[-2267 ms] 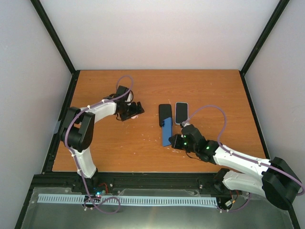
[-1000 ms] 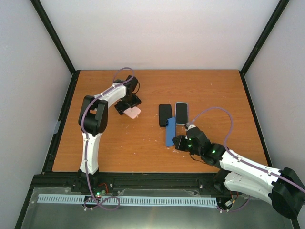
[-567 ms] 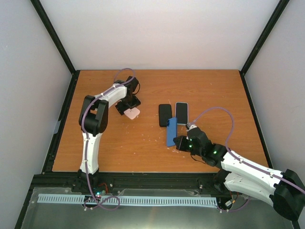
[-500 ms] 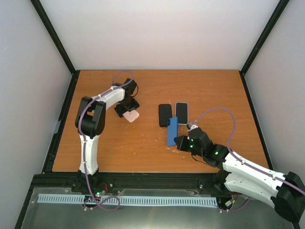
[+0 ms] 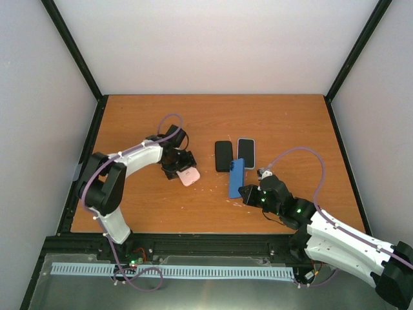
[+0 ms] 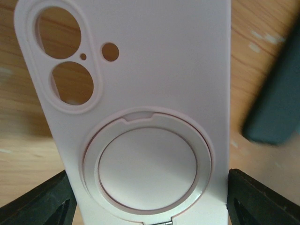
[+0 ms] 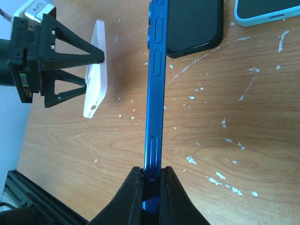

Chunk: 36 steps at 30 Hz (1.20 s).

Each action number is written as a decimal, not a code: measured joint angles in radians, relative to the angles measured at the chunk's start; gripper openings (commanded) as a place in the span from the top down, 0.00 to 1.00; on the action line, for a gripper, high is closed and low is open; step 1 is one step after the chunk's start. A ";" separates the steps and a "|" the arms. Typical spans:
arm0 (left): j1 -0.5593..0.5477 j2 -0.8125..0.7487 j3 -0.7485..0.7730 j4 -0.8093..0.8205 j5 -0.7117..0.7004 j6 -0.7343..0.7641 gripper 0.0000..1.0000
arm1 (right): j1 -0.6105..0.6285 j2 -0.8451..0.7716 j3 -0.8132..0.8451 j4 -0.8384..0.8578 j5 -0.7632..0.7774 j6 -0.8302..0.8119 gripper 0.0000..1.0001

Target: Put the phone into the phone case

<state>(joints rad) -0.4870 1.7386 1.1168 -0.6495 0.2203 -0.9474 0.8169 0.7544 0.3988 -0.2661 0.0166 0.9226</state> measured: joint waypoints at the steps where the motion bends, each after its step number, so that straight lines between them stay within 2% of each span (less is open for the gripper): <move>1: -0.026 -0.021 -0.014 0.029 0.025 0.002 0.19 | 0.000 -0.004 -0.001 -0.001 -0.006 0.004 0.97; 7: -0.148 -0.120 -0.142 0.248 0.187 -0.008 0.22 | 0.000 -0.038 -0.024 -0.013 -0.035 0.042 0.97; 15: -0.279 -0.131 -0.257 0.480 0.294 -0.043 0.21 | 0.000 -0.163 -0.174 -0.048 -0.078 0.106 0.97; 20: -0.332 -0.075 -0.312 0.635 0.354 -0.092 0.13 | 0.000 -0.217 -0.238 -0.030 -0.124 0.167 0.97; 25: -0.340 -0.021 -0.318 0.686 0.377 -0.111 0.01 | 0.000 -0.219 -0.239 -0.010 -0.135 0.186 0.97; 30: -0.340 -0.024 -0.318 0.698 0.369 -0.109 0.01 | 0.000 -0.215 -0.242 0.027 -0.145 0.197 0.97; 36: -0.340 -0.065 -0.318 0.635 0.304 -0.083 0.00 | 0.000 -0.202 -0.248 0.071 -0.174 0.201 0.97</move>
<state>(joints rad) -0.8268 1.6737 0.7986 -0.0147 0.5240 -1.0302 0.8173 0.5522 0.1513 -0.1951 -0.1574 1.1233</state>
